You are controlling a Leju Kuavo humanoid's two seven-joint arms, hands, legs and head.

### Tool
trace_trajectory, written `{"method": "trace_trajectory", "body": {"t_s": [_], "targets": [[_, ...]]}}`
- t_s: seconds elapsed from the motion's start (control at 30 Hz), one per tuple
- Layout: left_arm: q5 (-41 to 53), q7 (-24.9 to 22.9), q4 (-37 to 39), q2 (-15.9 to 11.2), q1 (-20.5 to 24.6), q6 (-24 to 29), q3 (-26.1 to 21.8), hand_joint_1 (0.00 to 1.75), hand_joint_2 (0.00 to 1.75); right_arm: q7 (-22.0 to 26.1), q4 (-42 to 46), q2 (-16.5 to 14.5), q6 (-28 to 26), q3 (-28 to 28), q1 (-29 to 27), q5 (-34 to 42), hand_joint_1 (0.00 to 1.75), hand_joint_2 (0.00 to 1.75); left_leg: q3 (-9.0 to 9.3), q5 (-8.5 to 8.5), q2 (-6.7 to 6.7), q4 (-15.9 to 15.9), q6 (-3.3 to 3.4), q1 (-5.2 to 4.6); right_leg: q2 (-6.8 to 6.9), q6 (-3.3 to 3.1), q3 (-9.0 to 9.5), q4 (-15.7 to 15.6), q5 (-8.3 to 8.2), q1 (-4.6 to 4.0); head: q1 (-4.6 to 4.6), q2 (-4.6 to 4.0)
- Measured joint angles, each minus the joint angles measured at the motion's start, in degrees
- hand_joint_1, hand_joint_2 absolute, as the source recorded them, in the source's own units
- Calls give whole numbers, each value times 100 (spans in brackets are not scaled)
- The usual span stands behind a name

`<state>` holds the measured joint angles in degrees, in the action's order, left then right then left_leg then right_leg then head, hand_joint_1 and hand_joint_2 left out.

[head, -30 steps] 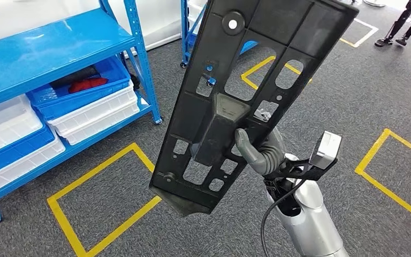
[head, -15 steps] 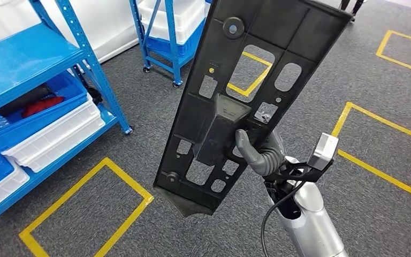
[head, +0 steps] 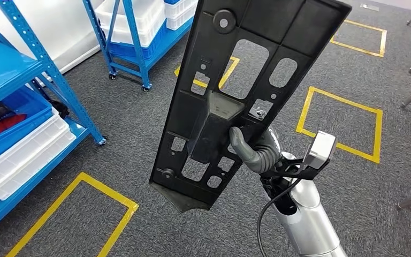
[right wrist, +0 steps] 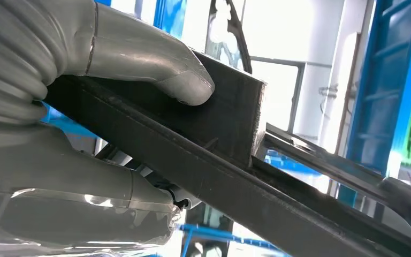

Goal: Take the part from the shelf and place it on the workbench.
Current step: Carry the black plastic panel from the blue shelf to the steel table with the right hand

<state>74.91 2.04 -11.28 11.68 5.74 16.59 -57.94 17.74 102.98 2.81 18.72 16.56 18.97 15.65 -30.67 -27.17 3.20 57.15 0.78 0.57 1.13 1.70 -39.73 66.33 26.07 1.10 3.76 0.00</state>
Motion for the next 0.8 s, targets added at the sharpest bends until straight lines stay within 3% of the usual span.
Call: {"method": "trace_trajectory", "body": {"t_s": [0.07,0.1,0.2,0.27,0.33,0.37,0.4,0.43,0.5,0.57,0.63,0.7,0.73,0.8], "targets": [[26,122,1,37,-6,4,0,0,175,-4,51,0,-35,1,-3,-31,175,175,40,-38,98,-3,-52,-21,216,-60,356,-658,-189,-53,0,0],[42,212,1,54,-11,17,1,0,175,-8,80,1,-43,0,-9,-42,175,175,56,-55,141,-5,-85,-29,271,-93,421,-788,-193,-84,0,0],[67,417,2,100,6,56,4,0,175,-15,143,2,-45,-5,-47,-60,175,175,104,-112,244,-4,-185,-19,113,-188,425,-828,-190,-115,0,0],[75,460,2,111,42,67,7,0,175,-13,183,2,-51,-7,-60,-77,175,175,14,-293,51,257,-229,3,-6,-261,460,-879,-209,-89,0,0],[85,455,2,111,61,65,8,0,175,-9,205,-1,-67,-5,-69,-87,175,175,-343,-640,-202,988,-240,16,-126,-313,477,-894,-211,-82,1,0],[84,446,1,111,65,61,8,0,175,-9,206,-2,-79,-4,-81,-89,175,175,-555,-779,-247,1385,-243,17,-195,-327,479,-891,-210,-90,1,0],[80,415,1,109,70,51,8,0,175,-6,206,-1,-90,-4,-95,-86,175,175,-713,-822,-268,1649,-245,15,-275,-330,481,-886,-207,-96,1,0],[72,361,2,107,75,37,7,0,175,-3,206,2,-97,-4,-105,-79,175,175,-772,-745,-274,1693,-244,16,-354,-329,484,-878,-203,-99,0,0],[48,213,1,90,69,-5,2,0,175,19,206,8,-105,-4,-109,-49,175,175,-588,-316,-343,1146,-227,22,-521,-310,493,-845,-188,-92,0,0],[29,80,1,69,37,-56,-11,0,175,51,205,14,-118,-7,-106,-21,175,175,-309,1,-604,434,-200,46,-676,-263,461,-780,-163,-86,0,0],[41,-46,2,62,30,-104,-20,0,175,69,202,23,-137,-16,-123,-7,175,175,-211,35,-771,167,-166,47,-796,-184,396,-740,-164,-62,1,0],[63,-157,2,64,48,-141,-20,0,175,72,204,49,-151,-40,-173,-2,175,175,-187,50,-678,120,-102,33,-868,-101,368,-749,-182,-32,1,0],[71,-200,1,65,52,-153,-20,0,175,74,209,69,-155,-55,-201,-1,175,175,-162,67,-615,86,-60,35,-792,-71,353,-712,-155,-38,0,0],[84,-264,1,66,44,-171,-21,0,175,78,218,108,-164,-80,-234,2,175,175,-116,95,-462,16,3,42,-461,-30,175,-326,71,-53,-1,0]]}}
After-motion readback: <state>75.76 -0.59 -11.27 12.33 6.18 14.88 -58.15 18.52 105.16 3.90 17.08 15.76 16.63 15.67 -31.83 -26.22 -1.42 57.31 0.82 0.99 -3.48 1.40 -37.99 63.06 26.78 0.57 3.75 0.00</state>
